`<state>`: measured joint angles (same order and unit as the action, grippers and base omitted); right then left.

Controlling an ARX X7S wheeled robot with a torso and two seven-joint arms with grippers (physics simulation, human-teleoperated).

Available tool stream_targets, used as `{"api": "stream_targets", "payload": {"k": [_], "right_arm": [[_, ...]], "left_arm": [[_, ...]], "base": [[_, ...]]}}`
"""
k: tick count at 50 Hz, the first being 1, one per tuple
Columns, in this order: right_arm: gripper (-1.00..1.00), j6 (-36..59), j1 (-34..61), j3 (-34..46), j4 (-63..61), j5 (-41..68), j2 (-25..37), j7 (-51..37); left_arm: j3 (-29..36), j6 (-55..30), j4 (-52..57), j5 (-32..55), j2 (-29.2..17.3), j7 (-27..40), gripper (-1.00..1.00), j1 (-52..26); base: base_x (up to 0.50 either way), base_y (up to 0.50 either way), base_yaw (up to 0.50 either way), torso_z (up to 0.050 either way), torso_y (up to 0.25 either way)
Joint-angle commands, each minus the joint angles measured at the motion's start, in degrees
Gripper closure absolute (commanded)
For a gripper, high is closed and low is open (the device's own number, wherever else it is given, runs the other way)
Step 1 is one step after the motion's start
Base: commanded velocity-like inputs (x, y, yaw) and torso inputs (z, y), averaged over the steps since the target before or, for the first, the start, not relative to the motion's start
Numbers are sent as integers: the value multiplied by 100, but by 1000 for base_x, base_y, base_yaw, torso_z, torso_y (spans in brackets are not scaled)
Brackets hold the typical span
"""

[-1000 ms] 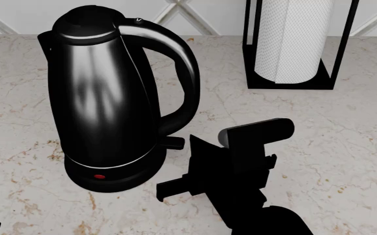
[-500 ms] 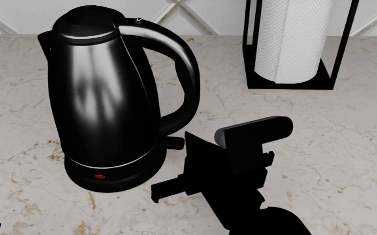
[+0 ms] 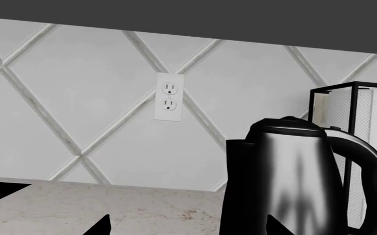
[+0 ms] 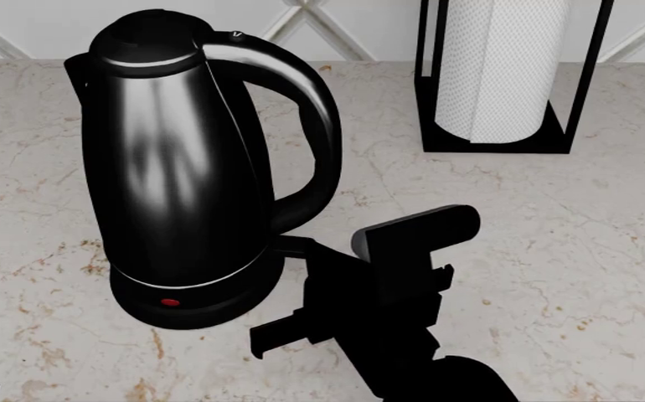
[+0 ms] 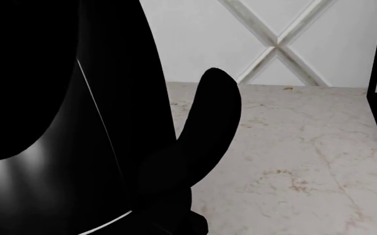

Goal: Press down the lever to turn on the electric kettle.

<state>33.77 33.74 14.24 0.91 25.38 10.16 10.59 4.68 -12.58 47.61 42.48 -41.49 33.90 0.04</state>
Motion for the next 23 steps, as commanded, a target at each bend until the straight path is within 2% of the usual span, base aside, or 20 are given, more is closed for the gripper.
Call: {"api": "stream_targets", "payload": {"k": [1, 7, 23], "right_arm": [[100, -160, 211, 174, 578, -247, -140, -21], [100, -275, 473, 253, 985, -330, -271, -39], [100, -658, 412, 529, 1986, -537, -321, 50]], "left_arm": [[12, 7, -10, 2, -5, 4, -100, -10], [-2, 56, -37, 1, 3, -16, -100, 33], [-123, 154, -37, 73, -51, -27, -100, 138]], "base": [[13, 5, 10, 0, 0], [17, 7, 14, 0, 0], [21, 11, 24, 0, 0]]}}
